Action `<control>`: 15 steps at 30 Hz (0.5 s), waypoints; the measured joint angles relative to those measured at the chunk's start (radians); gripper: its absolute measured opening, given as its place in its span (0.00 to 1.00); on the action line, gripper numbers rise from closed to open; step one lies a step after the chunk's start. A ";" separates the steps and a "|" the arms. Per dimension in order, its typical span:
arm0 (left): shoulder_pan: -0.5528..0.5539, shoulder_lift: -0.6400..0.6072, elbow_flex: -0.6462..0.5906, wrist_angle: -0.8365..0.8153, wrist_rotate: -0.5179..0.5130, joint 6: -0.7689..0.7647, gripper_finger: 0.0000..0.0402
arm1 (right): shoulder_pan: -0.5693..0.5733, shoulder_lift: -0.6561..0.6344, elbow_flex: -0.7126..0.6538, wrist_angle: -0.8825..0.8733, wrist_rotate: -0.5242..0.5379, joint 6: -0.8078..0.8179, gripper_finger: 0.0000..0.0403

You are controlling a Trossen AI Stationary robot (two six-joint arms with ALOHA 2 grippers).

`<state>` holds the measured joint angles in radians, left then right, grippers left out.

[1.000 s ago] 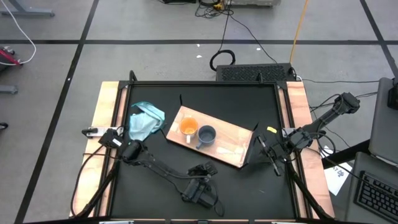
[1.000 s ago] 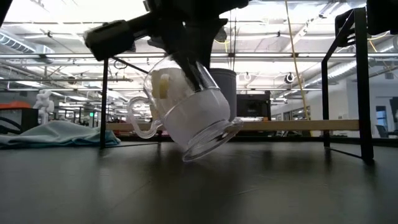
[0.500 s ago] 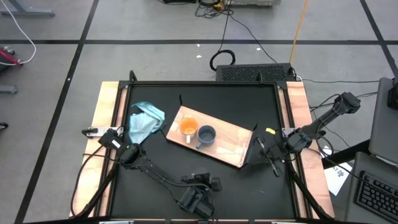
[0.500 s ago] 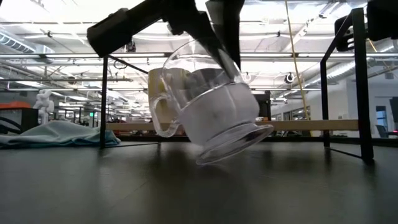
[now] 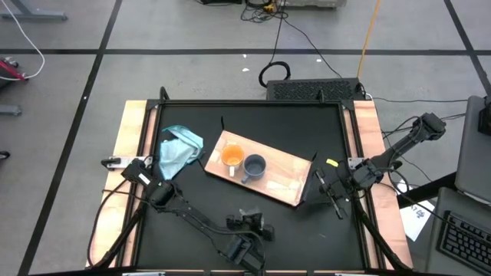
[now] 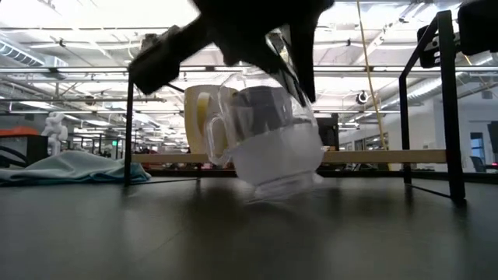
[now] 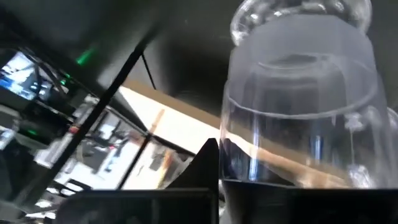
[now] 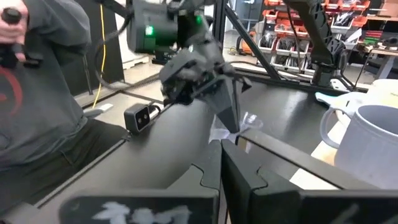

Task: Stack small to large cups/mugs on shelf
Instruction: Put the transparent cup on the shelf

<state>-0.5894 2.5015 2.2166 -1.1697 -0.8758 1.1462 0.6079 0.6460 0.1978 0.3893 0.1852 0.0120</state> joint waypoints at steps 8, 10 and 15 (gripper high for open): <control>-0.015 0.024 0.000 0.035 0.011 0.011 0.17 | 0.000 0.011 0.000 0.006 0.000 0.003 0.00; -0.016 0.028 -0.001 0.056 0.010 -0.004 0.22 | 0.000 0.013 0.000 0.009 0.000 0.003 0.00; -0.014 0.030 -0.004 0.079 0.028 -0.004 0.32 | 0.000 0.016 0.000 0.034 0.000 0.003 0.00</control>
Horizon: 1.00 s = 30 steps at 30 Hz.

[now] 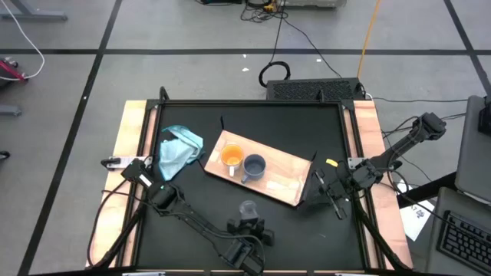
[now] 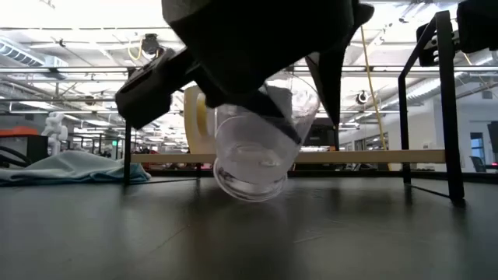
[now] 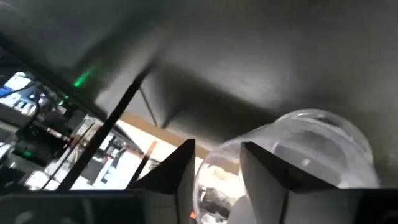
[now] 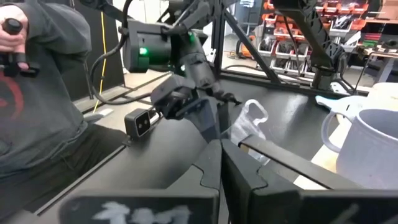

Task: Stack small to large cups/mugs on shelf
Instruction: Put the transparent cup on the shelf

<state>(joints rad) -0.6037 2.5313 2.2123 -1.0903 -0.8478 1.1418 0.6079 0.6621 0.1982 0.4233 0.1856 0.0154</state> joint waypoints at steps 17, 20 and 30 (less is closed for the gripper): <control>0.025 -0.032 0.142 -0.089 -0.017 -0.246 0.44 | 0.000 0.000 0.000 0.014 0.000 -0.001 0.00; 0.028 -0.039 0.142 -0.118 -0.010 -0.312 0.44 | 0.000 0.000 0.000 0.014 0.000 -0.001 0.00; 0.032 -0.127 0.142 -0.242 0.010 -0.815 0.44 | 0.000 0.002 0.000 0.030 0.000 0.026 0.00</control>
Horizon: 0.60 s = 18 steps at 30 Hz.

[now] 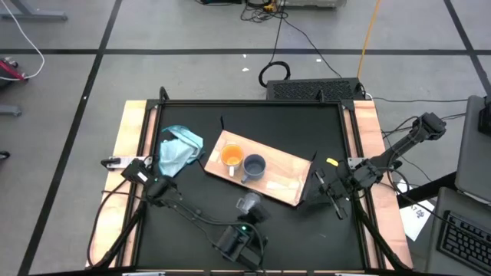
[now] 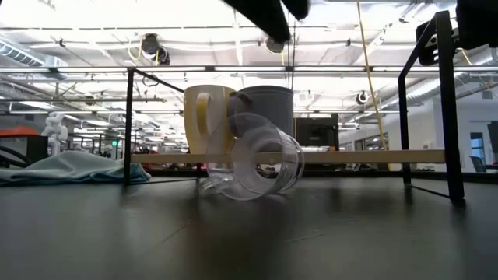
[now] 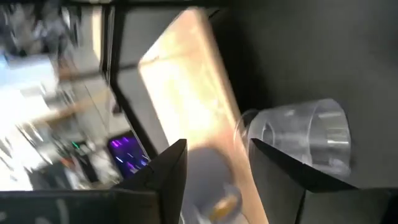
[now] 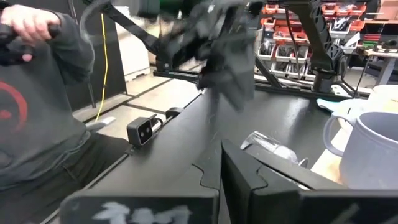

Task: Stack small to large cups/mugs on shelf
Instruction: Put the transparent cup on the shelf

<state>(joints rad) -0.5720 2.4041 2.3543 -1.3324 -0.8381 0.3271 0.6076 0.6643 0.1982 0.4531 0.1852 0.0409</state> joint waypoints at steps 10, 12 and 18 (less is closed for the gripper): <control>-0.017 -0.192 0.001 -0.248 0.037 -0.479 0.44 | 0.003 0.041 0.000 0.111 -0.010 0.026 0.00; -0.027 -0.240 -0.030 -0.232 0.038 -0.515 0.44 | 0.003 0.065 0.000 0.144 -0.040 0.026 0.02; -0.047 -0.407 -0.194 -0.234 -0.049 -0.662 0.41 | 0.019 0.142 0.026 0.222 -0.066 0.034 0.10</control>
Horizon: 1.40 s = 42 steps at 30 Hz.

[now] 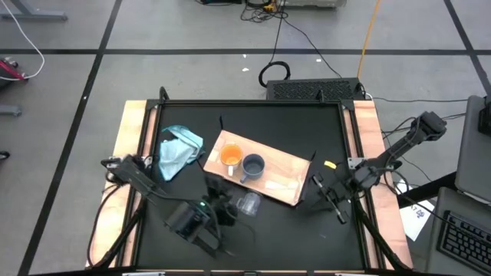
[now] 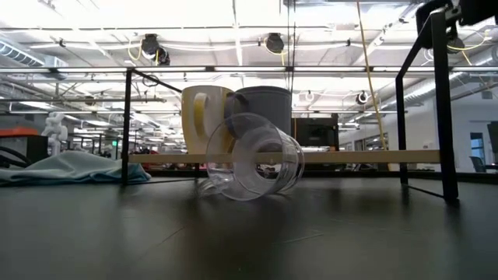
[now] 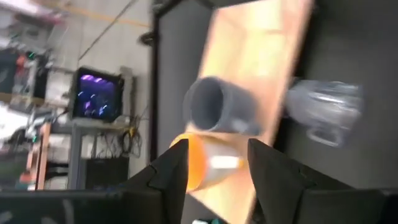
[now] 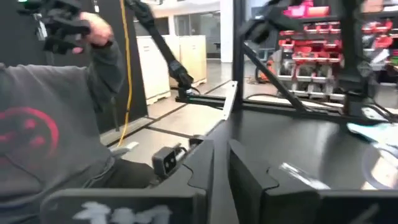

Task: Stack small to large cups/mugs on shelf
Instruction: Put the transparent cup on the shelf

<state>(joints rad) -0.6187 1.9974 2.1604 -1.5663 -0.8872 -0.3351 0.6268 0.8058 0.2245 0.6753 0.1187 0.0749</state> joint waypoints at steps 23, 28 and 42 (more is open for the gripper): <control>0.039 -1.032 -1.152 0.742 -0.281 -0.133 0.00 | 0.067 0.196 0.397 -0.354 0.125 -0.025 0.19; 0.060 -1.149 -1.261 0.998 -0.258 0.102 0.00 | 0.064 0.360 0.512 -0.352 0.220 -0.023 0.19; 0.064 -1.205 -1.296 1.077 -0.130 0.202 0.04 | -0.006 0.800 0.785 -0.343 0.333 0.144 0.19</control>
<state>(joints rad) -0.5549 0.7921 0.8646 -0.4888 -1.0173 -0.1329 0.6209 1.6058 1.0100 0.3325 0.4520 0.2185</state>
